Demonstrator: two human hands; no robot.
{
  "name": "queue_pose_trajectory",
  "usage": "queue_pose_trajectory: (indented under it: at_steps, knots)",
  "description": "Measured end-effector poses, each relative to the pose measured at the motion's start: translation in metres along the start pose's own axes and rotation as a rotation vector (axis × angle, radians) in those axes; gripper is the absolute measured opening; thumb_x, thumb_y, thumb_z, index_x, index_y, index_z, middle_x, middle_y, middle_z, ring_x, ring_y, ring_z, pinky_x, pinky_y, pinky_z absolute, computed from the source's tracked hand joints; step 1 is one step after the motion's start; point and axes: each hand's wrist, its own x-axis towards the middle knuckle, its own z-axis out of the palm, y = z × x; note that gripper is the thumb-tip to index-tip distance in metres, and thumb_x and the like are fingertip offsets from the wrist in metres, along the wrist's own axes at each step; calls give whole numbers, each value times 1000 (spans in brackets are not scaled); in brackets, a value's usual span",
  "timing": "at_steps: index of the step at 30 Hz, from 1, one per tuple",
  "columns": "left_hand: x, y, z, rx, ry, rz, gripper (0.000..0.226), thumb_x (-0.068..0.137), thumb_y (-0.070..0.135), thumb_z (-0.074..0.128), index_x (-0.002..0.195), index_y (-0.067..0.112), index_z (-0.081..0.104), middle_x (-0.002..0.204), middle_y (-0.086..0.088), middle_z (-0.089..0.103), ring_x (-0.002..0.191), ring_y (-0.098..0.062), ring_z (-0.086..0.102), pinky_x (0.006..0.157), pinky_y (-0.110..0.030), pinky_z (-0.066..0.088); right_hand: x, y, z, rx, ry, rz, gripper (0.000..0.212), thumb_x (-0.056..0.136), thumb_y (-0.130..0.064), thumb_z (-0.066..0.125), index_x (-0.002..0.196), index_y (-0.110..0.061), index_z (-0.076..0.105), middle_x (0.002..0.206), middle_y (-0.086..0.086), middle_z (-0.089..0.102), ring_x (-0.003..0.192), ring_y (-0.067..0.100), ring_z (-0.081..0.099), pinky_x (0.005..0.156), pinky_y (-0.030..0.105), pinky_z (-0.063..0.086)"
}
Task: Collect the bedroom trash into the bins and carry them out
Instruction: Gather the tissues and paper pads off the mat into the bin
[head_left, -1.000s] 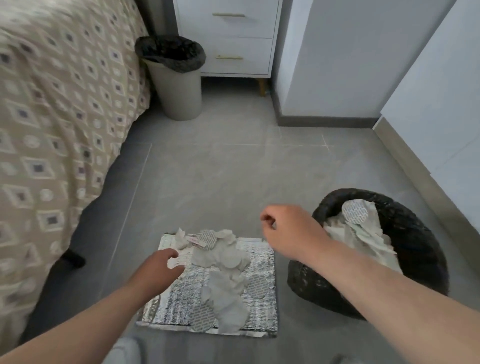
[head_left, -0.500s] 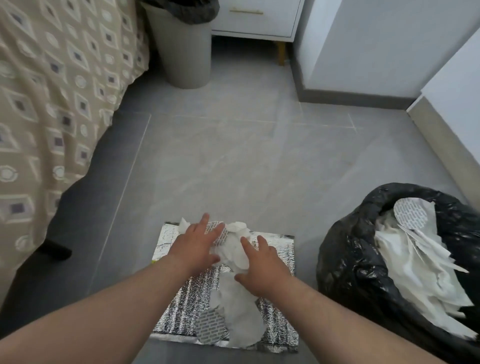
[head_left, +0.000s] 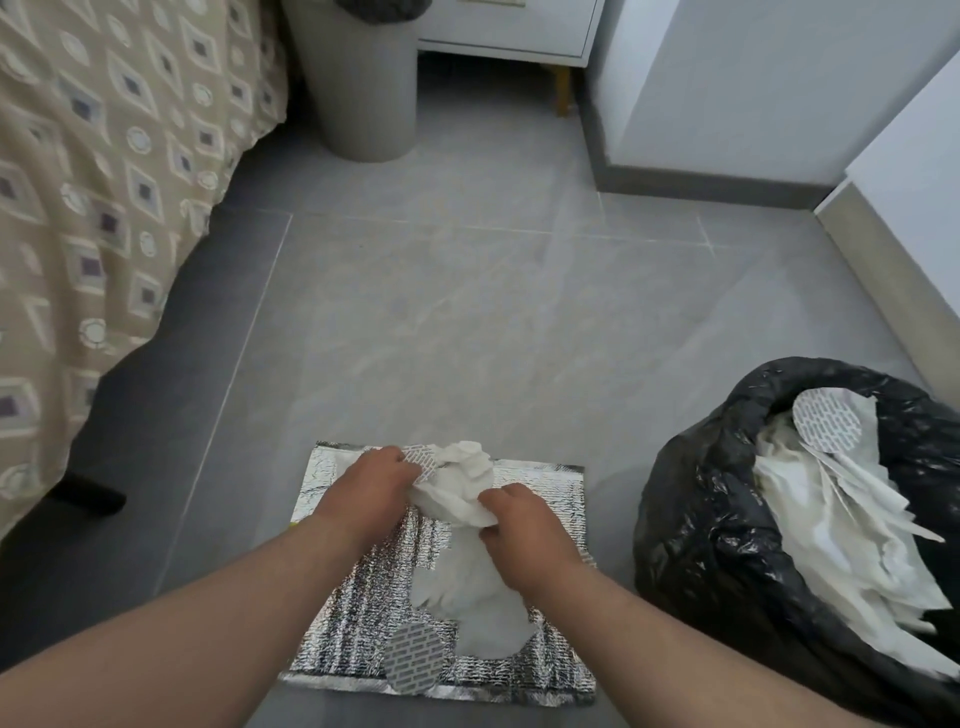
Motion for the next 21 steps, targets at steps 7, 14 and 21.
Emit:
queue_pose_trajectory:
  at_steps: [7, 14, 21]
  knots:
    - [-12, 6, -23, -285, 193, -97, 36, 82, 10, 47, 110, 11, 71, 108, -10, 65, 104, -27, 60, 87, -29, 44, -4, -12, -23, 201, 11, 45, 30, 85, -20, 66, 114, -13, 67, 115, 13, 62, 109, 29, 57, 84, 27, 39]
    - [-34, 5, -41, -316, 192, -113, 27, 89, 10, 53, 108, 17, 72, 102, -8, 69, 98, -26, 61, 80, -31, 42, -10, -13, -42, 232, 73, 115, 31, 87, -16, 60, 118, -16, 66, 122, 1, 67, 115, 19, 58, 76, 14, 32]
    - [-59, 12, -61, -423, 277, -166, 23, 88, 7, 52, 90, 13, 75, 84, -5, 73, 76, -22, 60, 64, -29, 42, -23, -18, -64, 277, 71, 154, 32, 85, -18, 63, 116, -17, 68, 120, 1, 69, 111, 15, 62, 85, 17, 40]
